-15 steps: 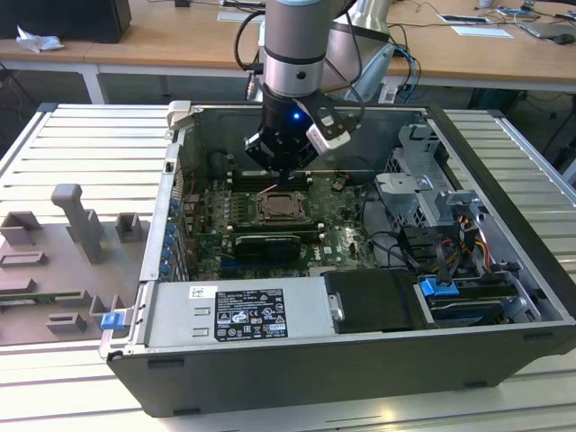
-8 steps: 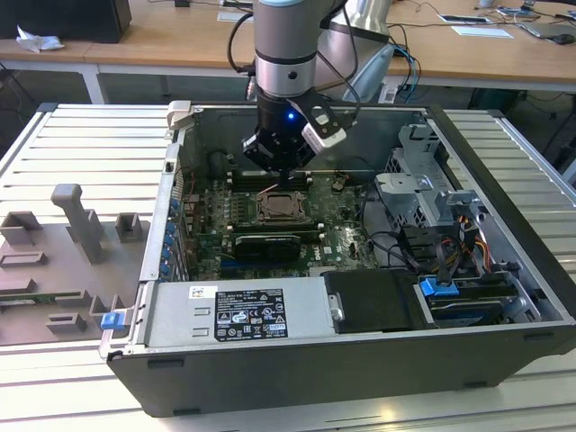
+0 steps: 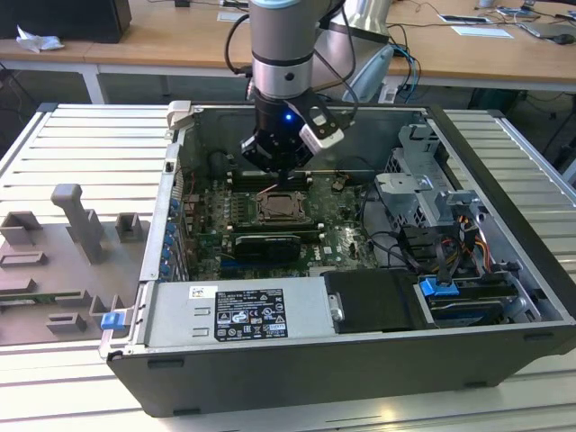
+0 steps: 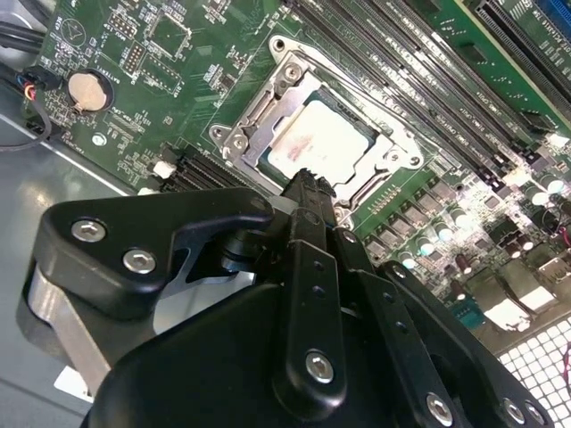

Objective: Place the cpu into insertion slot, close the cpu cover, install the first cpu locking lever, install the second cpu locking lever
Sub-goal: 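Install the first cpu locking lever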

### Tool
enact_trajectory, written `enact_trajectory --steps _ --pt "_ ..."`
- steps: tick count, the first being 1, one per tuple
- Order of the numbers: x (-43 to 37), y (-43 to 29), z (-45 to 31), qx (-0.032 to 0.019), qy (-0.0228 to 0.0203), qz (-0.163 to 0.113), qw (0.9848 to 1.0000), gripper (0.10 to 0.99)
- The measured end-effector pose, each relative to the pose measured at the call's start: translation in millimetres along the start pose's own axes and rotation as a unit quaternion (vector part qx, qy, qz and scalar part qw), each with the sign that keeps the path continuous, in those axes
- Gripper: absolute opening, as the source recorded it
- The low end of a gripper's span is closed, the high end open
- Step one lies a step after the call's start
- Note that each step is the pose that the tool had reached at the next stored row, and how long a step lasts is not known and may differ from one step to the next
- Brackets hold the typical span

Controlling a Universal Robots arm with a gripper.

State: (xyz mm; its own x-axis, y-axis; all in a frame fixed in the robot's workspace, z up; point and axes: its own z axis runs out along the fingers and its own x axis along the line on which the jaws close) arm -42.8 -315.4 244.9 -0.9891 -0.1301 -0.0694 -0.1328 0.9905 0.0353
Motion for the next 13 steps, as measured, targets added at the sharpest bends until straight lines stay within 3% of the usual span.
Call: enact_trajectory --steps 13 --pt "3.2 0.4 0.1 -0.0001 0.0000 0.000 1.0000 0.106"
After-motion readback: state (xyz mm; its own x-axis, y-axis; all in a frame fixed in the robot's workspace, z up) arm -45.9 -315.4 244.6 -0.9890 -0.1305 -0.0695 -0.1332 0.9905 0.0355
